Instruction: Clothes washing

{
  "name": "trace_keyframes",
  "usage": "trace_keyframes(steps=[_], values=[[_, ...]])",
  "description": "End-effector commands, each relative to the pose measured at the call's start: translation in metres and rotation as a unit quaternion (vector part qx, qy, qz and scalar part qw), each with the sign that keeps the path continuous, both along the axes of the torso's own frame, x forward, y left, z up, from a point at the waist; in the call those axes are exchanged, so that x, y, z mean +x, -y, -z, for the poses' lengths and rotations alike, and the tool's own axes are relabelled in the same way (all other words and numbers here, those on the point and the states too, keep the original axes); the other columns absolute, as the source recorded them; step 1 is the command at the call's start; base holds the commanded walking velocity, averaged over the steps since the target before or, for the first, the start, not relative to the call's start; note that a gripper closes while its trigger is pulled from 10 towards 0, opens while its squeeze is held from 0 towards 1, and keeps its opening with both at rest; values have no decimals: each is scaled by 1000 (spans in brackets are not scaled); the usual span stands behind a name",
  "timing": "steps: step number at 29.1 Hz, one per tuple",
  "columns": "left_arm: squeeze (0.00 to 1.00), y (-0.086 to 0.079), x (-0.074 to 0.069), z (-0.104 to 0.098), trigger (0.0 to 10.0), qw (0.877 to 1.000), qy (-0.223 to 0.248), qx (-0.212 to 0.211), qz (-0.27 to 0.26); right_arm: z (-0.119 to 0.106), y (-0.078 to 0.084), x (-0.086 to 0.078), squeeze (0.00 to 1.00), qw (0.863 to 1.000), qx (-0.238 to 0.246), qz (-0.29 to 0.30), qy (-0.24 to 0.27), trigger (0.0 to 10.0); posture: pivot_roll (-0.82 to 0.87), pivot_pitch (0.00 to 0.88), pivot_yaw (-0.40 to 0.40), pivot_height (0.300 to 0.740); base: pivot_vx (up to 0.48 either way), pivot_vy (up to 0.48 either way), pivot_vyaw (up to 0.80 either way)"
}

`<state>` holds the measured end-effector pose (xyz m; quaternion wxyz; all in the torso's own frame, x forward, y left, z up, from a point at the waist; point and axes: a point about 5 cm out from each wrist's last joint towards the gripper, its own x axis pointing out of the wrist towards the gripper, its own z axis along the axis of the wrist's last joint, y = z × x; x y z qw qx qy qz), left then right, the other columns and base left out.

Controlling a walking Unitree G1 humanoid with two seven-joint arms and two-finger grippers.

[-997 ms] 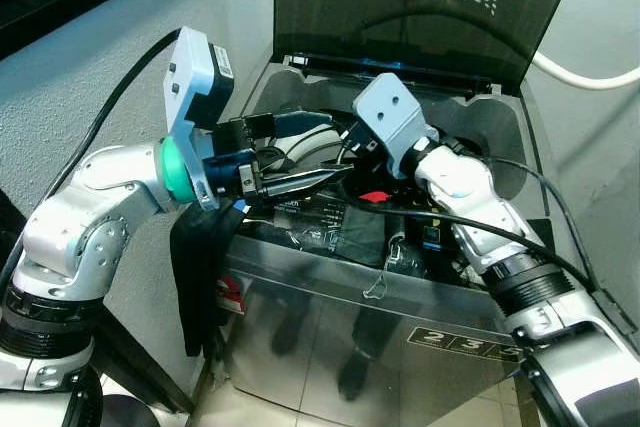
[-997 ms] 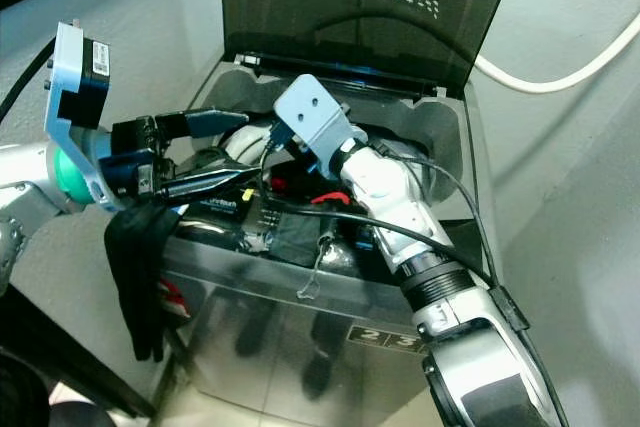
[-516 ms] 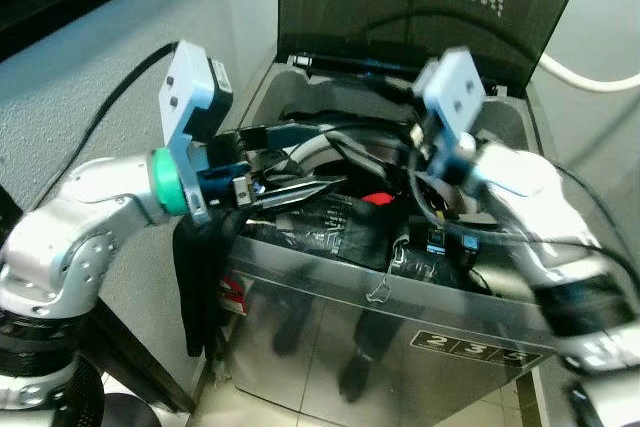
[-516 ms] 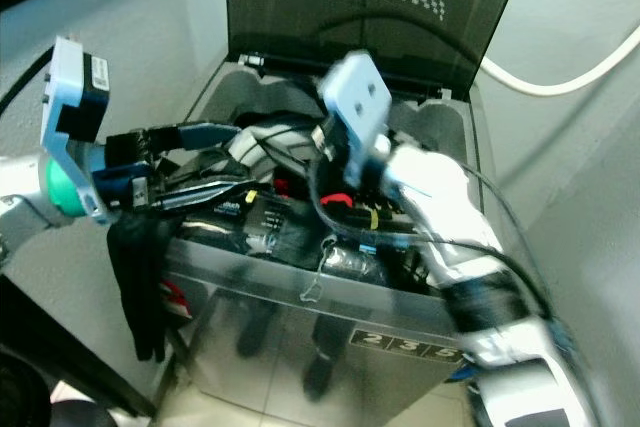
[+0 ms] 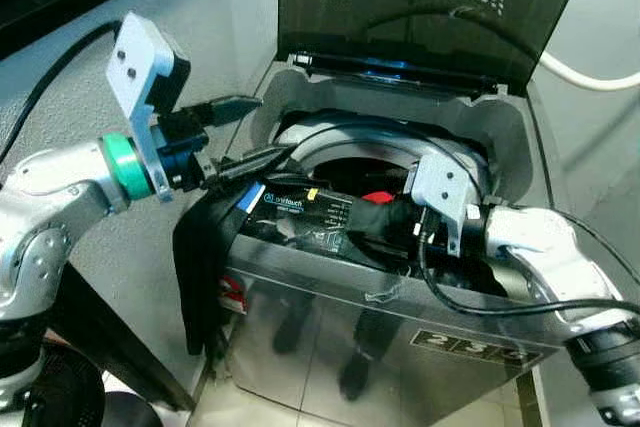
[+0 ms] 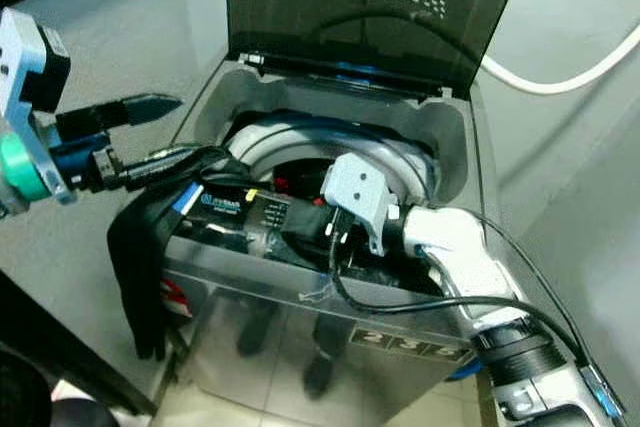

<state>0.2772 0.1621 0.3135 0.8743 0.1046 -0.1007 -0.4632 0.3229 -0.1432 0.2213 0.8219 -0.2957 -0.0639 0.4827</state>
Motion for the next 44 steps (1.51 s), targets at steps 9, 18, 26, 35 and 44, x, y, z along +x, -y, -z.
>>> trace_keyframes(steps=[9,18,26,35,44], values=[[0,11,-7,30,10000,997,-67,16,36,10,17,13,0,998,14,52,-40,0,125,63,21,740,0,0,0],[0,22,-14,46,10000,994,-101,2,43,2,22,23,0,991,69,112,-22,0,125,66,24,740,0,0,0],[0,24,-13,47,10000,994,-105,-7,39,-32,35,56,0,928,89,314,179,10000,123,66,27,740,0,0,0],[0,24,-13,47,10000,994,-104,-8,34,-72,46,49,0,887,219,332,235,10000,132,69,24,740,0,0,0],[0,27,-15,51,10000,993,-112,-1,42,-66,44,14,0,979,160,89,91,10000,112,59,29,740,0,0,0]])
